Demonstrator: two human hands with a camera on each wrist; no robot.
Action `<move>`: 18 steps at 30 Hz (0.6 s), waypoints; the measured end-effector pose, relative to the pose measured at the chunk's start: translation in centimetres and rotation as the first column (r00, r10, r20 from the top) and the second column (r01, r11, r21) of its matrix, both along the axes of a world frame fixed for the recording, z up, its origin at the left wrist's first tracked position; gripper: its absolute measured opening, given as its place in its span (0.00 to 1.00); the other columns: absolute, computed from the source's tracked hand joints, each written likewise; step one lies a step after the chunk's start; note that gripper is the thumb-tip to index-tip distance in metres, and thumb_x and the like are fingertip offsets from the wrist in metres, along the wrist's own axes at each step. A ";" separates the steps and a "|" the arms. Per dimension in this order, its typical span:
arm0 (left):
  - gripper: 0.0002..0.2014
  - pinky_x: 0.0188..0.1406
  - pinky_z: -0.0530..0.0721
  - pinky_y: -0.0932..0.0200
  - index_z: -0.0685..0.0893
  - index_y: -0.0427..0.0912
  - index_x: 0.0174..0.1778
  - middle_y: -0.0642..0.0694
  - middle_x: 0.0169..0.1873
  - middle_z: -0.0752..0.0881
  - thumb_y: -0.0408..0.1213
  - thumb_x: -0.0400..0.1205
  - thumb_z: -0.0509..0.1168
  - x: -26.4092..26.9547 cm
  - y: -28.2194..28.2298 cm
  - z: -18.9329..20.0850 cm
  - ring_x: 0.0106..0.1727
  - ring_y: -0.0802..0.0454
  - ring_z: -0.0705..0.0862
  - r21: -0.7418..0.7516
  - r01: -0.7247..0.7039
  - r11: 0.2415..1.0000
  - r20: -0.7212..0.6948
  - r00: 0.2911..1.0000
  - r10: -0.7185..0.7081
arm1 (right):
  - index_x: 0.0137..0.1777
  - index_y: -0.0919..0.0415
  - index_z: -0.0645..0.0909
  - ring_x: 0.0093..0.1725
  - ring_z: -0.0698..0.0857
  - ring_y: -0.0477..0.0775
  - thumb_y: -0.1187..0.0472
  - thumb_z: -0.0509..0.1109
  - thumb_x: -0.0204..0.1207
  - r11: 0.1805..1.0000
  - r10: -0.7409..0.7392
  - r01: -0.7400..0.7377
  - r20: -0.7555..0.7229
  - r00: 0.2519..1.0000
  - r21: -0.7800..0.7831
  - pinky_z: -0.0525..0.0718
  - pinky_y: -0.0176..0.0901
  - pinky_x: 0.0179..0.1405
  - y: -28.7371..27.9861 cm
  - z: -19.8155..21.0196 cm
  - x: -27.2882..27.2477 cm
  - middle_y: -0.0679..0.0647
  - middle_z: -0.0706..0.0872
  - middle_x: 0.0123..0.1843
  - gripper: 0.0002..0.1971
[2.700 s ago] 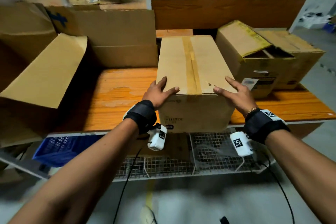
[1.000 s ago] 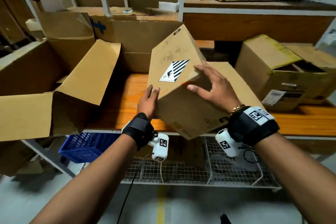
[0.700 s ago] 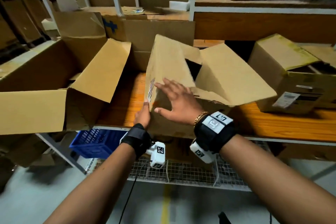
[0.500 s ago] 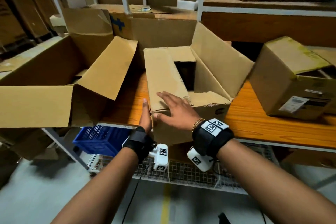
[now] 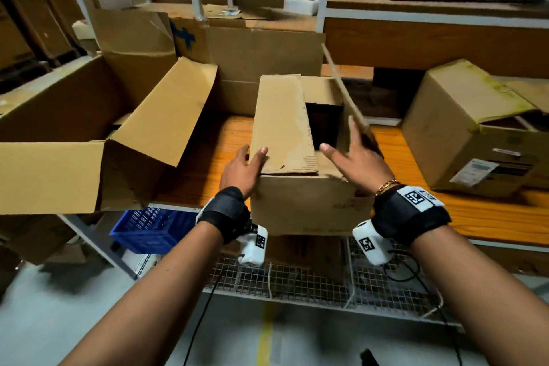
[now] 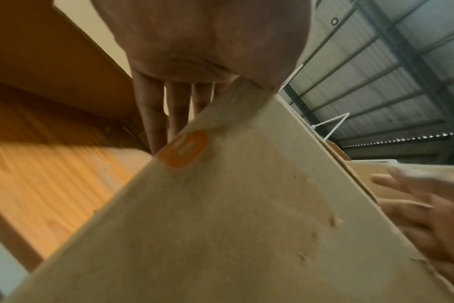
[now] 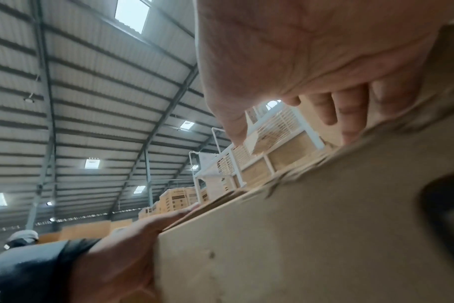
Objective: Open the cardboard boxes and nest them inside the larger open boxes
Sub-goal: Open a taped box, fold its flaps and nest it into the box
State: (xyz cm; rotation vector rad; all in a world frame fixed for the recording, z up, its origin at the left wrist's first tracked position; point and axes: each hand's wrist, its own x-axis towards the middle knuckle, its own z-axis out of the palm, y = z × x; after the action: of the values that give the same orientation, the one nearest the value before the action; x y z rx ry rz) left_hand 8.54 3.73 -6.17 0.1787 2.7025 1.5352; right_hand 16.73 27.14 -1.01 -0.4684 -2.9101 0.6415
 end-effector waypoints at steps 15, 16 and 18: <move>0.40 0.75 0.66 0.40 0.65 0.54 0.81 0.46 0.80 0.68 0.74 0.78 0.48 0.3 2.8 1.6 0.81 0.42 0.64 -0.519 -0.091 0.850 -0.378 0.916 -0.132 | 0.86 0.36 0.48 0.73 0.76 0.68 0.35 0.56 0.82 0.985 -0.128 0.138 0.096 0.987 -0.103 0.78 0.57 0.66 7.8 -4.5 2.3 0.56 0.71 0.82 0.35; 0.41 0.78 0.61 0.37 0.64 0.58 0.81 0.47 0.82 0.64 0.77 0.75 0.44 1.0 3.9 2.0 0.83 0.43 0.59 -0.608 -0.052 0.792 -0.397 0.884 -0.247 | 0.86 0.36 0.48 0.74 0.75 0.68 0.35 0.55 0.82 0.984 -0.137 0.147 0.102 0.985 -0.097 0.77 0.58 0.67 7.7 -4.5 2.3 0.56 0.70 0.83 0.35; 0.40 0.82 0.50 0.34 0.66 0.62 0.80 0.48 0.85 0.57 0.77 0.76 0.40 2.6 6.4 2.4 0.86 0.43 0.48 -0.740 0.088 0.667 -0.353 0.793 -0.497 | 0.85 0.34 0.47 0.75 0.75 0.68 0.34 0.54 0.82 0.981 -0.162 0.171 0.102 0.982 -0.092 0.76 0.59 0.69 7.5 -4.4 2.4 0.56 0.69 0.83 0.34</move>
State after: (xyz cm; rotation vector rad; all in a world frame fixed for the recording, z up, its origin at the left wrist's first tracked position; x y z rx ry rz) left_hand 11.11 10.10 -3.73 1.1111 3.1840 0.3003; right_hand 19.14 34.69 -5.38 -0.7657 -2.8932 0.7618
